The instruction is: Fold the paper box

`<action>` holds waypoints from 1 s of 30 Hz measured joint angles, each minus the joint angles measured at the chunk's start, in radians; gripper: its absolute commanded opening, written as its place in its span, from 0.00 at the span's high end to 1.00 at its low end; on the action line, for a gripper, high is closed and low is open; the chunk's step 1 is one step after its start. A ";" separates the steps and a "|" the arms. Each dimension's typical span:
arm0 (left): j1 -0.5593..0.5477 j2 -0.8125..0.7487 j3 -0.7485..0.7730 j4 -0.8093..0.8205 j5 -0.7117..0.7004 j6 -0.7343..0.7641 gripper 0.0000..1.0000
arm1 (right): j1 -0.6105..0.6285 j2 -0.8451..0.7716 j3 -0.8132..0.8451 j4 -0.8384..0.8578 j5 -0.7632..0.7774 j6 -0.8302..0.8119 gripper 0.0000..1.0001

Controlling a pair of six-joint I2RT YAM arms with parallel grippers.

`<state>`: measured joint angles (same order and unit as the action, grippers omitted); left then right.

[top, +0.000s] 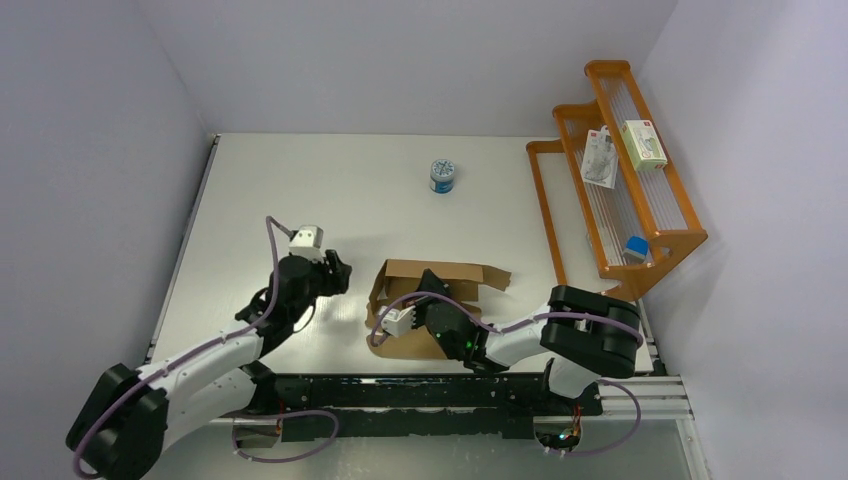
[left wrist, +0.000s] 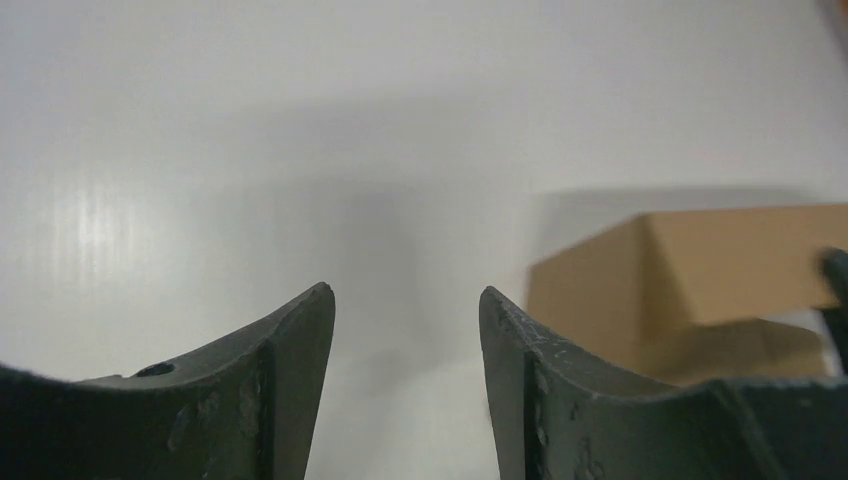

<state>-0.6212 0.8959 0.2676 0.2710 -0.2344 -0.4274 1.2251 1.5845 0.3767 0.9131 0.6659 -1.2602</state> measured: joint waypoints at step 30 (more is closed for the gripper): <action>-0.087 0.332 -0.063 0.323 0.340 0.039 0.40 | 0.000 -0.047 0.014 -0.089 -0.027 0.063 1.00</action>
<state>-0.7086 1.2282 0.2047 0.5945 0.1055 -0.3882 1.2251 1.5375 0.3912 0.8246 0.6388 -1.1976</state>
